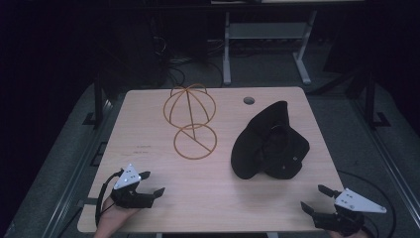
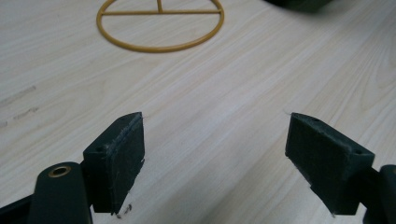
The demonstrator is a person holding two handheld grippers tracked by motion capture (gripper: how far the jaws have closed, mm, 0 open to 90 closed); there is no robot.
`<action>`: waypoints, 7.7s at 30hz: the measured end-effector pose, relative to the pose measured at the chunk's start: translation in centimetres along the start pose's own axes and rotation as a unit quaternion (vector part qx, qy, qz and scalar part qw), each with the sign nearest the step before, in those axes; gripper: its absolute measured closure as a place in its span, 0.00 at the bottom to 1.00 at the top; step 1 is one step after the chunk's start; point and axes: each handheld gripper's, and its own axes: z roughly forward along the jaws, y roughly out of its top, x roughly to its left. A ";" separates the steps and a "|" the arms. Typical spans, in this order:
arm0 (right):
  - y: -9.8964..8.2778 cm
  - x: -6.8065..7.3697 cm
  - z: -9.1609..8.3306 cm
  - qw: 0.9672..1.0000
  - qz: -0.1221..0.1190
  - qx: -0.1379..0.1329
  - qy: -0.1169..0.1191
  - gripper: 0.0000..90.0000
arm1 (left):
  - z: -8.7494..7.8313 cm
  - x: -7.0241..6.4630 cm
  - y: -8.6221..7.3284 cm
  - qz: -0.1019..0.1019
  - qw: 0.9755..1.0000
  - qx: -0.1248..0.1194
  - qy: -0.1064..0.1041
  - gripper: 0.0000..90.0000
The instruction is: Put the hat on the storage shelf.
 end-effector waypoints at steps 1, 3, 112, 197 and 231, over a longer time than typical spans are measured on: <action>0.0 0.0 0.0 1.000 0.001 -0.001 0.000 0.18 | 0.0 0.0 0.0 -0.001 1.000 0.000 -0.002 0.21; 0.0 -0.1 0.0 1.000 0.001 -0.003 0.000 0.18 | 0.0 -0.1 0.1 -0.002 1.000 0.000 -0.006 0.21; 0.7 0.2 0.3 1.000 -0.007 -0.022 0.021 0.17 | 15.9 -14.3 13.6 0.178 0.969 0.056 -0.164 0.33; 4.5 -2.6 3.1 0.990 0.030 -0.105 0.092 0.21 | 11.3 -9.4 13.2 0.099 0.964 -0.043 -0.245 0.95; 6.2 -3.3 4.3 0.976 0.038 -0.127 0.174 0.99 | 11.4 -10.1 12.1 0.158 0.962 -0.012 -0.220 0.88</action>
